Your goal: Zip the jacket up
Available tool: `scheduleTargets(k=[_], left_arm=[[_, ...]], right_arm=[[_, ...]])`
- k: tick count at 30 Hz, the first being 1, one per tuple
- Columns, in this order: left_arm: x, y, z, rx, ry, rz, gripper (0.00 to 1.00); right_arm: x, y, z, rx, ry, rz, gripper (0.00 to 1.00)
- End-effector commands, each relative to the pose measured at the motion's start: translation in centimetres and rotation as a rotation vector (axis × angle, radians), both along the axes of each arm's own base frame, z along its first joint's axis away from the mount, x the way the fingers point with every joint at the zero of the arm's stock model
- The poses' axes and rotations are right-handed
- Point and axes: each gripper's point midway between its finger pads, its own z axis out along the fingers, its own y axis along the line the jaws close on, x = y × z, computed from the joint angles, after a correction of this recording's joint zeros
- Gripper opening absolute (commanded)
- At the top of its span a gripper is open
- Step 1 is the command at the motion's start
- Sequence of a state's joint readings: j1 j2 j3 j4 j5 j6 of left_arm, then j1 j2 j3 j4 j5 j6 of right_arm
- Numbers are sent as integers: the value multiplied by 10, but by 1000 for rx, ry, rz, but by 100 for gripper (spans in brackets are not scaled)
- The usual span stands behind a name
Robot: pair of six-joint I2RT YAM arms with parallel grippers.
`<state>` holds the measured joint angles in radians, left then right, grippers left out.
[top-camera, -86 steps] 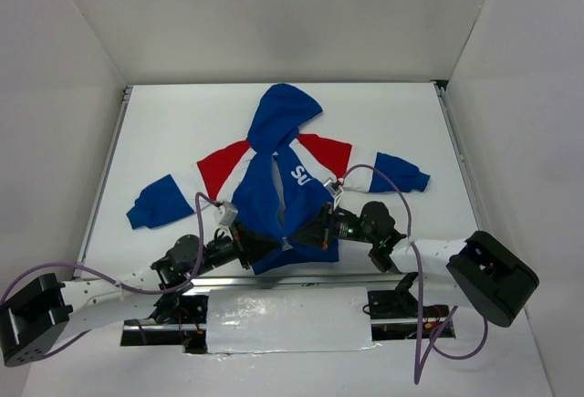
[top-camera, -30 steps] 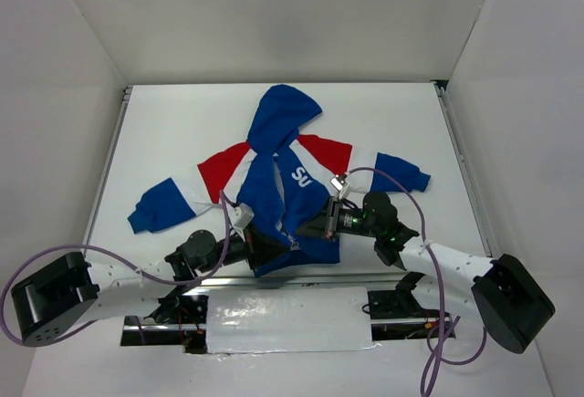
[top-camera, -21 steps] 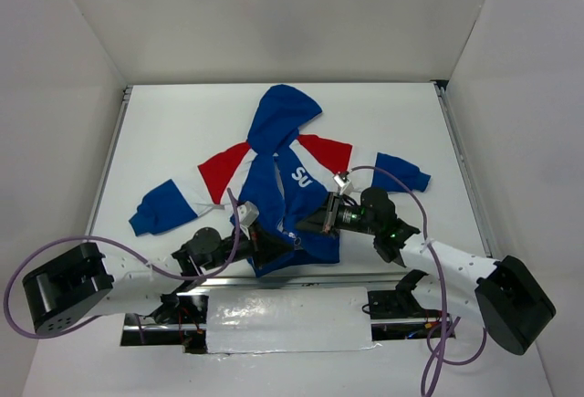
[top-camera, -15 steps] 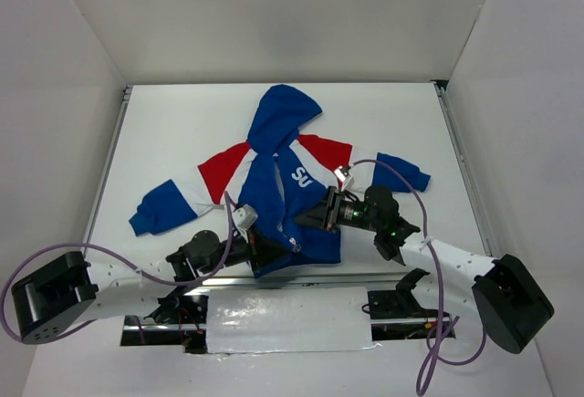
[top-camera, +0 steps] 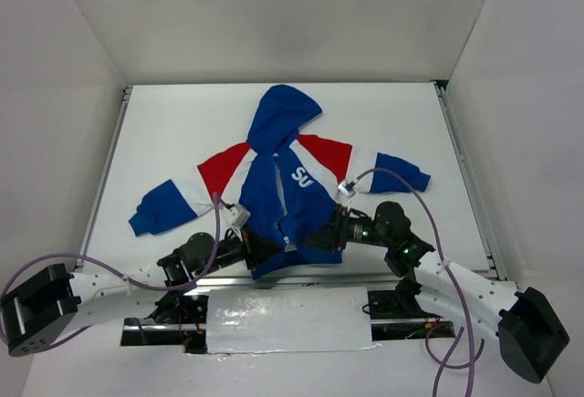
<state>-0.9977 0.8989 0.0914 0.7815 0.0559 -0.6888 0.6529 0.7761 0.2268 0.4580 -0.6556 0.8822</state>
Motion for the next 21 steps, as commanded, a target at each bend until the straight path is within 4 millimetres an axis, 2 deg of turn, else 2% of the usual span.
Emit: scheduleTargets(k=[1, 2, 4, 7, 11, 14, 15, 21], left_arm=[[1, -2, 16, -63, -18, -1, 0], [2, -2, 18, -66, -22, -2, 0], [0, -5, 20, -66, -21, -16, 0], [-1, -6, 23, -73, -25, -27, 0], [-2, -7, 27, -85, -27, -36, 0], [-3, -7, 29, -92, -28, -42, 0], [-3, -7, 30, -92, -28, -40, 0], [-2, -7, 31, -98, -23, -36, 0]], right_arm=[[-26, 7, -21, -13, 31, 79, 59], [-39, 13, -24, -21, 34, 114, 59], [-44, 19, -27, -30, 27, 109, 59], [-39, 20, -26, -6, 29, 47, 58], [-19, 16, -26, 2, 22, -76, 61], [-16, 18, -28, 3, 34, -86, 62], [-16, 20, -34, -13, 53, -84, 62], [-20, 30, -34, 20, 72, -34, 61]])
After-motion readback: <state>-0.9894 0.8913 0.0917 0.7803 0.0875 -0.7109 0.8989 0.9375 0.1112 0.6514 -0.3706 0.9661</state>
